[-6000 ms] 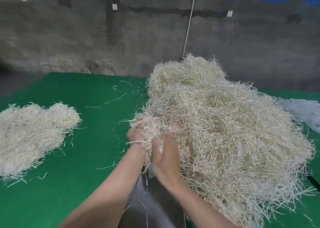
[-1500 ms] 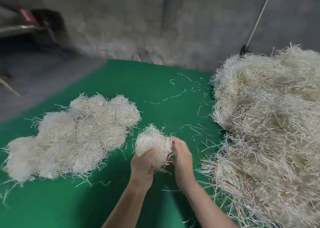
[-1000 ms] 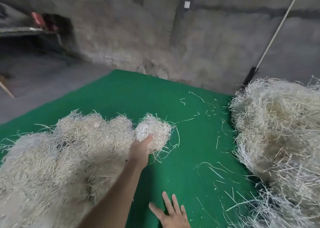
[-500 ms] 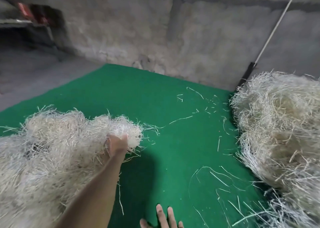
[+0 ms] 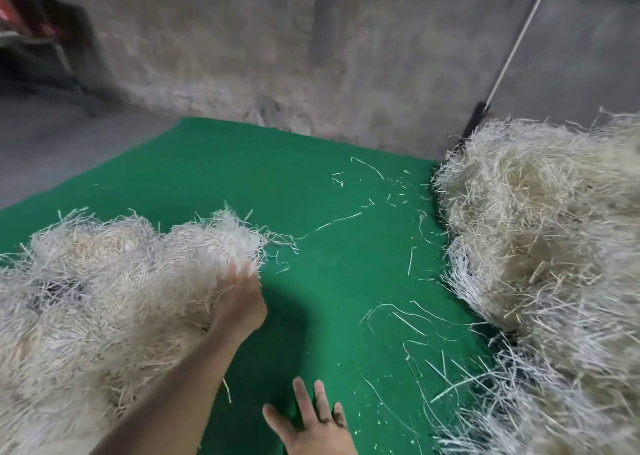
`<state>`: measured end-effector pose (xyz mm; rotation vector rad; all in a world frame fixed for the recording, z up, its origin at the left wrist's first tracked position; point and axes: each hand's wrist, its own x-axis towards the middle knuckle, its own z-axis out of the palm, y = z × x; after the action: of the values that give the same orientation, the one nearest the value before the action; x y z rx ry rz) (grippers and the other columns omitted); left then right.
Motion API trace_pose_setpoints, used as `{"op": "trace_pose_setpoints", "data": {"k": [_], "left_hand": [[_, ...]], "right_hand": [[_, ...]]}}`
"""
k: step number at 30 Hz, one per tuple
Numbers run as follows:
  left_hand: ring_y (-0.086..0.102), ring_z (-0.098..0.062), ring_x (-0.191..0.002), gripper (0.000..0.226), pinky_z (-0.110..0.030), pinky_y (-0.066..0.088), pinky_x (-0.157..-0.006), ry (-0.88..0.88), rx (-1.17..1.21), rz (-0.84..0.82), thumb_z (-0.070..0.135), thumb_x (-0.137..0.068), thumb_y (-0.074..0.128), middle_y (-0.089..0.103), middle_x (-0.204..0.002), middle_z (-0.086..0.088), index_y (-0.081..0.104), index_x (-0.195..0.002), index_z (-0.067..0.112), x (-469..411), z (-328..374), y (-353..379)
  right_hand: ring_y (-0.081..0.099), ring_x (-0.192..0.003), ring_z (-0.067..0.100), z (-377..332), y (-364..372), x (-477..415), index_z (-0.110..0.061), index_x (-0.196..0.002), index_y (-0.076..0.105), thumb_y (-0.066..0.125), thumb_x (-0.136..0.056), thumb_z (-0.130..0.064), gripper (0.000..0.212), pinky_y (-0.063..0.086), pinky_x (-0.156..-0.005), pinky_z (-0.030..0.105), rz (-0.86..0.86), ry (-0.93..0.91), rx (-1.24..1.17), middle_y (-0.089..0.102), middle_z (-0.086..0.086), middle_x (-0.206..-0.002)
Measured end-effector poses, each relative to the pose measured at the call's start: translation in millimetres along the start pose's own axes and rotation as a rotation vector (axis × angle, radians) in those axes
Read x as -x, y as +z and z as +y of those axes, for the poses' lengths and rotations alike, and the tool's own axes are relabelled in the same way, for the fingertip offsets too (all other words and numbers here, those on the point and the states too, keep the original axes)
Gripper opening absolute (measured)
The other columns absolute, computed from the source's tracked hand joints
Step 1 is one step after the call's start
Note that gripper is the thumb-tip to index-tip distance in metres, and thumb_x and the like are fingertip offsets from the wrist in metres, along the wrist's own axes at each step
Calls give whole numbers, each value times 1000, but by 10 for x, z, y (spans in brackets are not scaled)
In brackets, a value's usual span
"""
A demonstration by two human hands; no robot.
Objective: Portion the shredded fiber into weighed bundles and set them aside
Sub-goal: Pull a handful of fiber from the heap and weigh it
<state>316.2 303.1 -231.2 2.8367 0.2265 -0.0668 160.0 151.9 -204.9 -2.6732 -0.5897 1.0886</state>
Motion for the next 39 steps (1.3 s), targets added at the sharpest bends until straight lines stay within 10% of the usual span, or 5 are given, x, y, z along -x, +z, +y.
{"op": "trace_pose_setpoints", "data": {"k": [8,18,27,34,39], "left_hand": [[62,-15,-102,36,-29,49,-85,103,238,101,7,-93,44,54,-136,0,64,-120,21,833,300,-324],[63,-4,-48,18,-26,52,-56,-2,778,-132,21,-90,61,69,-62,-2,69,-74,21,2785,789,-262],[57,-8,-46,20,-22,47,-46,244,750,-305,15,-90,60,66,-61,-16,68,-74,6,3510,1717,-298],[62,-5,-60,11,-31,55,-66,318,864,-376,12,-89,60,67,-65,-3,66,-81,7,3827,2535,-435],[66,-18,-79,6,-44,55,-83,263,893,-303,18,-87,61,68,-86,-1,66,-90,17,3964,2939,-585]], "right_hand": [[-23,-141,22,205,164,-81,-44,-147,2,45,-95,-49,68,-3,-117,47,176,-45,116,-26,-2,-155],[63,-85,29,810,-7,1168,-4,-111,60,48,-96,-28,31,56,-78,35,249,229,148,62,14,-99],[50,-124,18,1774,-104,3133,-21,-144,35,51,-95,-22,52,46,-94,18,915,306,11,32,-2,-150],[-47,-124,31,2309,21,3870,-44,-132,-40,76,-70,-40,131,-33,-97,46,716,456,231,-55,6,-133],[-10,-138,39,2518,-13,3637,-60,-124,-37,75,-67,-3,139,6,-111,58,888,414,83,-58,-6,-132]]}}
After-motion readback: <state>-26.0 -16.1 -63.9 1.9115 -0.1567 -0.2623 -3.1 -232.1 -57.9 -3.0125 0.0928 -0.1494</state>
